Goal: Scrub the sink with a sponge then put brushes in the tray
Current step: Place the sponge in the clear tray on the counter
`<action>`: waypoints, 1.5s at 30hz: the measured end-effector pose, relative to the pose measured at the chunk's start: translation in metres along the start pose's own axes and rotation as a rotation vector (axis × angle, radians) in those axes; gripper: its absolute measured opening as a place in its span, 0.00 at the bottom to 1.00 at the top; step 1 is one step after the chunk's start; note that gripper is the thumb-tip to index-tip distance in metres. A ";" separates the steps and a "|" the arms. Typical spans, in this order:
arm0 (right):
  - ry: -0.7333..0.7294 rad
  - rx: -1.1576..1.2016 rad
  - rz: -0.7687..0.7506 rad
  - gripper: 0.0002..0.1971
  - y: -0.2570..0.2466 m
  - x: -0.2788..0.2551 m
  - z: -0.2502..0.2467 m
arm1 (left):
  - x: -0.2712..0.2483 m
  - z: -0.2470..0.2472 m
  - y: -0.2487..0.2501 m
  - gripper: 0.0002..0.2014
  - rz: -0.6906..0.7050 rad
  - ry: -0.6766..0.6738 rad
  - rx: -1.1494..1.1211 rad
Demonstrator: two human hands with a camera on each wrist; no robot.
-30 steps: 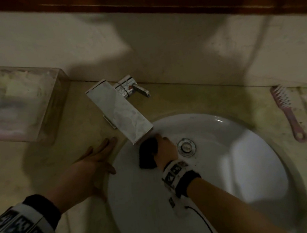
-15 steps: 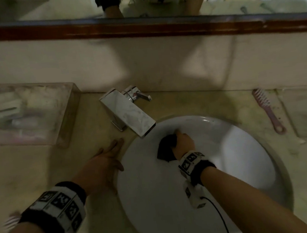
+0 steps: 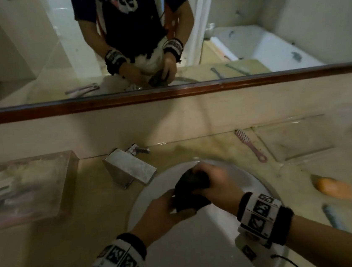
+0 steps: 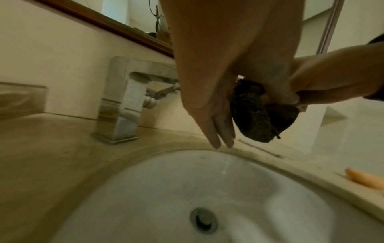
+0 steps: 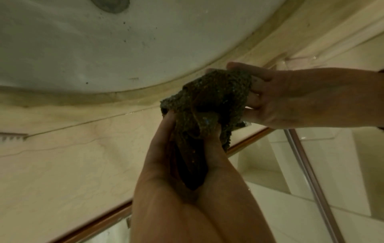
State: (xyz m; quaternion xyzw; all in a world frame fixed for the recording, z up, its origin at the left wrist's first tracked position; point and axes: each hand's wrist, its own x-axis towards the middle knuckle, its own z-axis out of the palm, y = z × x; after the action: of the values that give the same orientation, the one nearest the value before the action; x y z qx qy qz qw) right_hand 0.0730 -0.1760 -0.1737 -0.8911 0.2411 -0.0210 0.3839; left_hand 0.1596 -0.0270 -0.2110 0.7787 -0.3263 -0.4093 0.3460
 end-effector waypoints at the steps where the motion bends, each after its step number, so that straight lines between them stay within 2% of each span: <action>1: 0.023 0.016 0.010 0.13 0.000 -0.003 -0.006 | 0.006 0.003 0.008 0.32 0.007 0.045 0.011; 3: 0.066 0.013 0.018 0.13 0.004 -0.008 -0.017 | 0.015 0.010 0.025 0.18 0.026 0.142 -0.056; 5: 0.098 0.003 -0.011 0.14 0.011 -0.013 -0.029 | 0.023 0.018 0.037 0.13 0.048 0.195 -0.096; 8: 0.209 -0.063 -0.064 0.16 0.032 -0.026 -0.049 | 0.038 0.035 0.055 0.12 0.046 0.201 -0.033; 12: 0.363 -0.266 -0.188 0.12 0.068 -0.031 -0.093 | 0.061 0.061 0.080 0.13 0.002 0.152 -0.014; 16: 0.344 -0.349 -0.276 0.07 0.102 -0.040 -0.133 | 0.090 0.091 0.118 0.17 -0.047 0.130 -0.039; 19: 0.273 -0.281 -0.335 0.08 0.130 -0.051 -0.148 | 0.111 0.116 0.155 0.12 -0.041 0.172 -0.061; 22: 0.197 -0.301 -0.413 0.12 0.159 -0.050 -0.165 | 0.133 0.140 0.183 0.11 -0.016 0.165 -0.147; 24: 0.128 -0.248 -0.436 0.08 0.178 -0.047 -0.182 | 0.147 0.150 0.197 0.08 -0.033 0.182 -0.277; 26: 0.061 -0.129 -0.385 0.24 0.195 -0.042 -0.203 | 0.157 0.156 0.210 0.04 -0.053 0.175 -0.389; 27: 0.075 -0.068 -0.341 0.28 0.203 -0.038 -0.214 | 0.161 0.159 0.218 0.03 -0.041 0.153 -0.431; 28: 0.083 -0.032 -0.305 0.25 0.212 -0.033 -0.225 | 0.167 0.161 0.222 0.04 -0.022 0.129 -0.446; 30: 0.094 -0.003 -0.234 0.12 0.225 -0.022 -0.246 | 0.180 0.166 0.233 0.05 0.013 0.076 -0.436; 31: 0.130 -0.018 -0.199 0.12 0.231 -0.015 -0.254 | 0.187 0.168 0.238 0.08 0.018 0.053 -0.435; 33: 0.165 -0.052 -0.120 0.25 0.243 0.002 -0.267 | 0.202 0.173 0.250 0.11 0.014 0.016 -0.481; 35: 0.104 0.031 -0.070 0.32 0.252 0.016 -0.274 | 0.217 0.179 0.260 0.13 -0.020 0.023 -0.555; 37: 0.008 0.159 -0.068 0.34 0.265 0.027 -0.274 | 0.232 0.185 0.263 0.15 -0.082 0.030 -0.637; 39: -0.056 0.186 -0.043 0.35 0.277 0.033 -0.272 | 0.243 0.192 0.262 0.17 -0.167 0.015 -0.707; 43: -0.108 0.016 0.045 0.41 0.304 0.048 -0.267 | 0.254 0.197 0.258 0.14 -0.264 -0.070 -0.821; 45: -0.151 -0.058 0.065 0.36 0.310 0.055 -0.262 | 0.260 0.201 0.253 0.16 -0.241 -0.072 -0.763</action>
State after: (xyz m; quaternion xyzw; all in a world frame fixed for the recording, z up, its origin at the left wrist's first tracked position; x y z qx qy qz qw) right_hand -0.0652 -0.5597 -0.2121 -0.8924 0.2411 0.0656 0.3757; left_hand 0.0467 -0.4263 -0.1994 0.6121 -0.0692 -0.5659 0.5481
